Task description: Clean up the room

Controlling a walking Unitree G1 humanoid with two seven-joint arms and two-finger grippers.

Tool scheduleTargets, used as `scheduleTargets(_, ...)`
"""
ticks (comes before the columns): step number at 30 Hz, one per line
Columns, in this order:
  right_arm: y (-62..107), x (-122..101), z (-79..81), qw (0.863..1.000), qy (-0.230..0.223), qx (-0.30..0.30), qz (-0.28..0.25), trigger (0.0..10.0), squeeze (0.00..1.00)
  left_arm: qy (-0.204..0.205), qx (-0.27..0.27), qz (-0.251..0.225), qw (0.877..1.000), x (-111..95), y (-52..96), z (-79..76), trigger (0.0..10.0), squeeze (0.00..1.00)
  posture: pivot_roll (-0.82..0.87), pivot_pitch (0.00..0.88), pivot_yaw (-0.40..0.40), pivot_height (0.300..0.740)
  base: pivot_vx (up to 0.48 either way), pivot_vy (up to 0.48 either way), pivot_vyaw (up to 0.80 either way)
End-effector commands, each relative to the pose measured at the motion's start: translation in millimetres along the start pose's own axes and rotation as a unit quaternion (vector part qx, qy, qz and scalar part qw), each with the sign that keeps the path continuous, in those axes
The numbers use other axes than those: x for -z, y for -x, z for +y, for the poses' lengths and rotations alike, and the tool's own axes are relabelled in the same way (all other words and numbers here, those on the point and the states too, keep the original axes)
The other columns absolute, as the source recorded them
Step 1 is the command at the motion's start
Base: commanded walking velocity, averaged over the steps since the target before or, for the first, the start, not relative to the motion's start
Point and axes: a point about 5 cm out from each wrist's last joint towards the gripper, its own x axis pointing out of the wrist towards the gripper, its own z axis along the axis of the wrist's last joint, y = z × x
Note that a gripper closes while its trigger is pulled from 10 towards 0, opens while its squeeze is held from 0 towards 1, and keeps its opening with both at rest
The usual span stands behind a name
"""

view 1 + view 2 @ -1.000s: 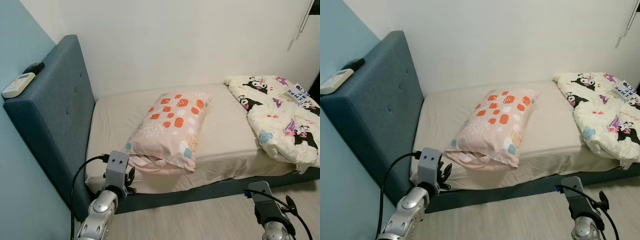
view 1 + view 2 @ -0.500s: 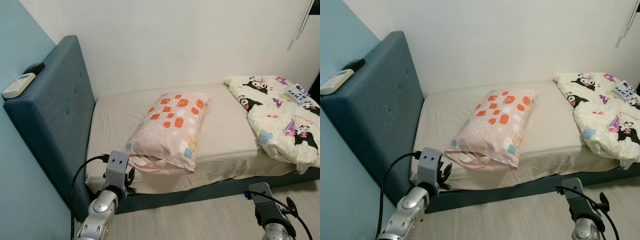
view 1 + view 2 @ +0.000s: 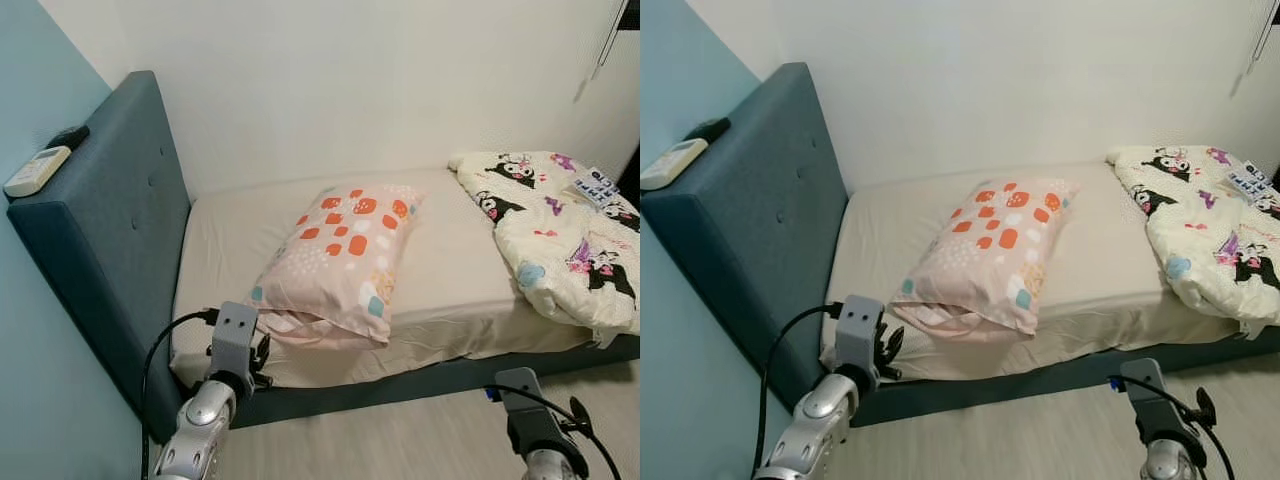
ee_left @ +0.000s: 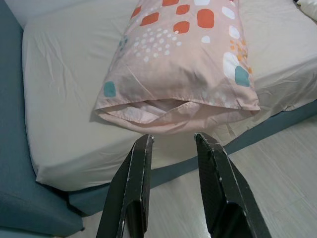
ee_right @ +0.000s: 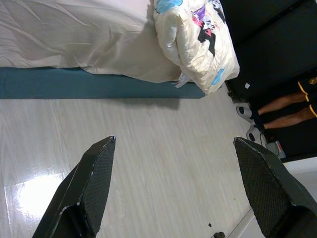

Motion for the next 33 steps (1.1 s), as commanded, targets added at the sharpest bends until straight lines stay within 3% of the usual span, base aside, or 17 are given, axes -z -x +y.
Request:
scheduleTargets(1,2.0,-1.4,3.9,1.0,-0.003,-0.003,-0.006,10.0,0.0,0.001,-0.002,0.003,1.0,1.9,0.5,1.7,10.0,0.0,-0.04,0.011,-0.003,0.74,0.0,0.0,0.0)
scheduleTargets(16,-0.9,-6.7,5.7,1.0,-0.007,-0.003,-0.002,10.0,0.0,0.014,-0.003,0.01,1.0,3.6,-2.9,0.1,10.0,0.0,-0.04,0.009,0.018,0.74,0.0,0.0,0.0)
scheduleTargets(22,-2.4,-15.6,2.1,0.998,-0.064,-0.013,-0.021,10.0,0.0,0.018,-0.011,0.009,1.0,3.7,-1.3,2.7,10.0,0.0,-0.03,0.012,0.014,0.74,0.0,0.0,0.0)
scheduleTargets(23,-3.0,-44.3,3.1,0.989,-0.111,-0.062,-0.078,10.0,0.0,0.019,-0.017,0.01,1.0,4.5,0.5,6.0,10.0,0.0,-0.04,0.016,0.013,0.74,0.0,0.0,0.0)
scheduleTargets(25,-3.0,-44.3,3.1,0.989,-0.111,-0.062,-0.078,10.0,0.0,0.019,-0.017,0.01,1.0,4.5,0.5,6.0,10.0,0.0,-0.04,0.016,0.013,0.74,0.0,0.0,0.0)
scheduleTargets(27,-1.2,-66.2,6.8,0.978,-0.149,-0.091,-0.114,10.0,0.0,0.019,-0.02,0.011,1.0,5.4,1.5,7.3,10.0,0.0,-0.04,0.021,0.011,0.74,0.0,0.0,0.0)
scheduleTargets(30,1.4,-93.2,25.4,0.949,-0.26,-0.148,-0.096,10.0,0.0,0.02,-0.025,0.013,0.999,7.8,2.9,7.5,10.0,0.0,-0.03,0.028,0.004,0.74,0.0,0.0,0.0)
scheduleTargets(31,1.4,-93.2,25.4,0.949,-0.26,-0.148,-0.096,10.0,0.0,0.02,-0.025,0.013,0.999,7.8,2.9,7.5,10.0,0.0,-0.03,0.028,0.004,0.74,0.0,0.0,0.0)
scheduleTargets(33,8.6,-108.9,44.1,0.931,-0.282,-0.207,-0.099,10.0,0.0,0.019,-0.028,0.013,0.999,8.3,3.7,7.3,10.0,0.0,-0.03,0.038,-0.004,0.74,0.0,0.0,0.0)
